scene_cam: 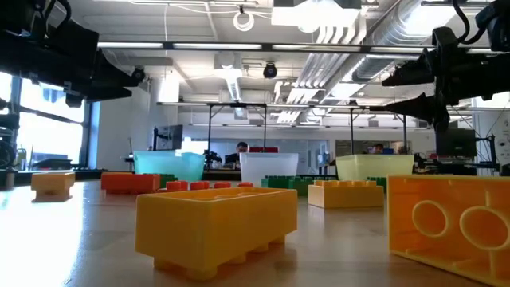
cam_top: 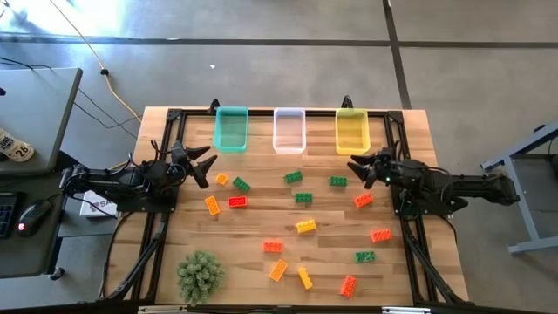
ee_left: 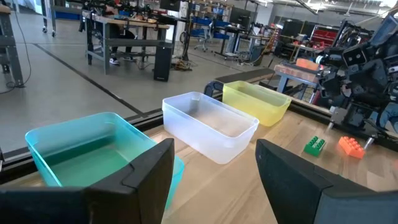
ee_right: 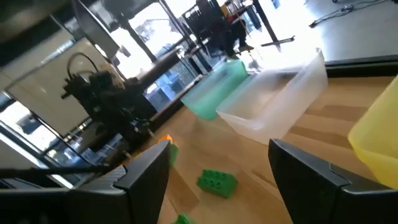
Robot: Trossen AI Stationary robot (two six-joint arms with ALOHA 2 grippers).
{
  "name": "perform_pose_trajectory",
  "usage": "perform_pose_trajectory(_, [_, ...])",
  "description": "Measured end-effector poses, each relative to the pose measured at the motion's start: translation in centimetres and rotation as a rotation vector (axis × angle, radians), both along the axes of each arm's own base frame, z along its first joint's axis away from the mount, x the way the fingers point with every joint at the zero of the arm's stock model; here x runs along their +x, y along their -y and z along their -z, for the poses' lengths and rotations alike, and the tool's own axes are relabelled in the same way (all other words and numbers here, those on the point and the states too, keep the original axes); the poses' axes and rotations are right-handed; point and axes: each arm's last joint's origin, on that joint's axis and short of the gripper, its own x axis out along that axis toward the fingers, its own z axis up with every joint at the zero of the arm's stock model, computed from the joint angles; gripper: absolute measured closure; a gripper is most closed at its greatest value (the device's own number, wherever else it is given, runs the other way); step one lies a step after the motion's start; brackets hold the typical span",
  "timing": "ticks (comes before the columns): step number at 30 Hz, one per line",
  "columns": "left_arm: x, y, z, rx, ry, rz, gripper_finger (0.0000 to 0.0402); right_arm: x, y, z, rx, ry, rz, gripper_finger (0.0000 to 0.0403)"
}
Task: Sort & place blocks by color
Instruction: Put the green game piece into the yellow bin
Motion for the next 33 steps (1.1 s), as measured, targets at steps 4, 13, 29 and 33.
perform_pose_trajectory(4, [0.0, 0.0, 0.0, 0.000, 0.000, 0.000, 0.0188, 0.0, 0.0, -1.0, 0.011, 0.113, 0.000, 0.0144])
perform_pose_trajectory(13, [0.0, 0.0, 0.0, 0.000, 0.000, 0.000, 0.0188, -0.5, 0.1, -3.4, 0.001, 0.382, 0.035, 0.0144])
perform_pose_trajectory(29, [0.0, 0.0, 0.0, 0.000, 0.000, 0.000, 0.0188, -1.6, 0.0, -10.1, -0.219, 0.238, 0.081, 0.0143])
perform_pose_trajectory(33, [0.0, 0.0, 0.0, 0.000, 0.001, 0.000, 0.0188, -1.2, 0.1, -11.3, -0.218, 0.094, 0.081, 0.0143])
